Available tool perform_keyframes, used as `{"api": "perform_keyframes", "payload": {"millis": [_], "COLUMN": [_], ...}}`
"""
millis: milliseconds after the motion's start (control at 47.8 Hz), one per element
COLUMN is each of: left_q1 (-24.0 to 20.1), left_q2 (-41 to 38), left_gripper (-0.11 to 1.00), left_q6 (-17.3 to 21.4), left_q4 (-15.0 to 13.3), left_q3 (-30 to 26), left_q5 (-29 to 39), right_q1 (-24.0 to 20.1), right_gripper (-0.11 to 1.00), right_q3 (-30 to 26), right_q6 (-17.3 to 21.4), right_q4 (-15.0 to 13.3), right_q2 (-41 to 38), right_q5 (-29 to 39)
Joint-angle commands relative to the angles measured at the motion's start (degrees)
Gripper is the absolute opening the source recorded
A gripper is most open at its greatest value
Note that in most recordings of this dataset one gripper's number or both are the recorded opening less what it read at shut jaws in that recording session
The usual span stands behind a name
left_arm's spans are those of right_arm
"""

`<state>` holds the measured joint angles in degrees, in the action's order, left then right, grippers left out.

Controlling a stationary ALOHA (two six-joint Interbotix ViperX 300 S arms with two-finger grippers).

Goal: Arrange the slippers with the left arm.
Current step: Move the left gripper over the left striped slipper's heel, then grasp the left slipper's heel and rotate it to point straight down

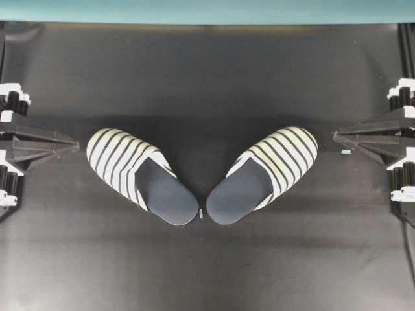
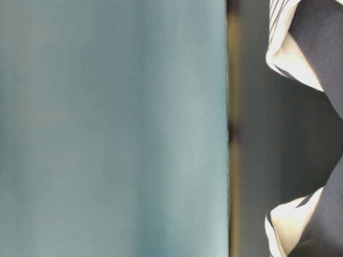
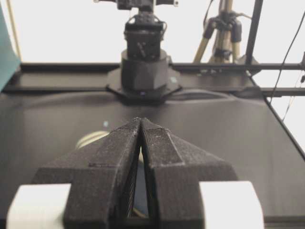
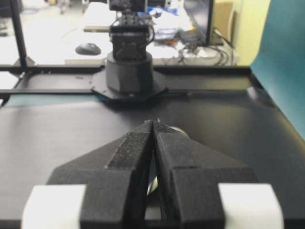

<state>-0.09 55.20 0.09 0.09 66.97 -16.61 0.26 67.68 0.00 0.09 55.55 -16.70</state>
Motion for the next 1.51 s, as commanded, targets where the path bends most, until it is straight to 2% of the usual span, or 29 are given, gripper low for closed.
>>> {"api": "perform_keyframes", "payload": {"millis": [0,84,272,377,482,545,712,754,817,1005,1089,1131,1257,1487], "left_q1": [0.4,0.4,-1.4,-3.0,-4.6,-5.5,-6.1,-6.1,-6.1,-6.3,-6.2,-6.2,-7.0,-9.4], "left_q2": [-3.3,-8.2,-20.6,-26.5,-31.6,-34.6,-40.8,-42.3,-44.6,-50.4,-53.6,-54.8,-57.0,-57.7], "left_gripper": [0.05,0.0,0.0,0.0,0.0,0.0,0.01,0.04,0.14,0.69,0.86,0.89,0.86,0.87], "left_q6": [-2.4,-5.4,-10.2,-13.0,-17.6,-20.1,-20.9,-20.9,-21.1,-21.9,-22.0,-22.2,-23.8,-23.9], "left_q4": [2.4,2.5,2.5,2.5,2.5,2.5,2.8,2.8,2.8,2.8,2.8,2.8,2.9,2.9], "left_q3": [-3.3,-7.1,-15.6,-19.7,-23.7,-26.6,-33.3,-34.8,-36.8,-39.5,-39.9,-40.0,-39.5,-36.1], "left_q5": [1.8,8.2,22.5,26.8,31.9,37.6,51.5,54.1,58.1,65.2,67.2,67.9,67.9,64.2], "right_q1": [0.1,0.8,1.8,1.8,1.8,1.8,1.8,1.8,1.8,1.8,1.8,1.8,1.8,1.8], "right_gripper": [0.04,0.0,0.0,0.0,0.0,0.0,0.0,0.0,0.0,0.0,0.0,0.0,0.0,0.0], "right_q3": [-1.1,-1.0,-0.9,-0.8,-0.6,-0.4,0.0,0.1,0.1,0.8,1.0,1.1,1.2,1.8], "right_q6": [-0.3,-0.4,0.3,0.4,0.4,0.4,0.4,0.4,0.4,0.4,0.4,0.4,0.4,0.3], "right_q4": [0.1,0.2,0.1,0.1,0.1,0.2,0.2,0.1,0.1,0.2,0.2,0.2,0.1,0.2], "right_q2": [-0.6,-0.6,-0.5,-0.4,-0.4,-0.3,-0.3,-0.2,-0.2,-0.1,0.0,0.1,0.3,0.8], "right_q5": [-0.2,1.6,6.6,7.7,8.6,9.0,9.8,9.8,9.8,9.8,9.8,9.8,9.8,9.8]}}
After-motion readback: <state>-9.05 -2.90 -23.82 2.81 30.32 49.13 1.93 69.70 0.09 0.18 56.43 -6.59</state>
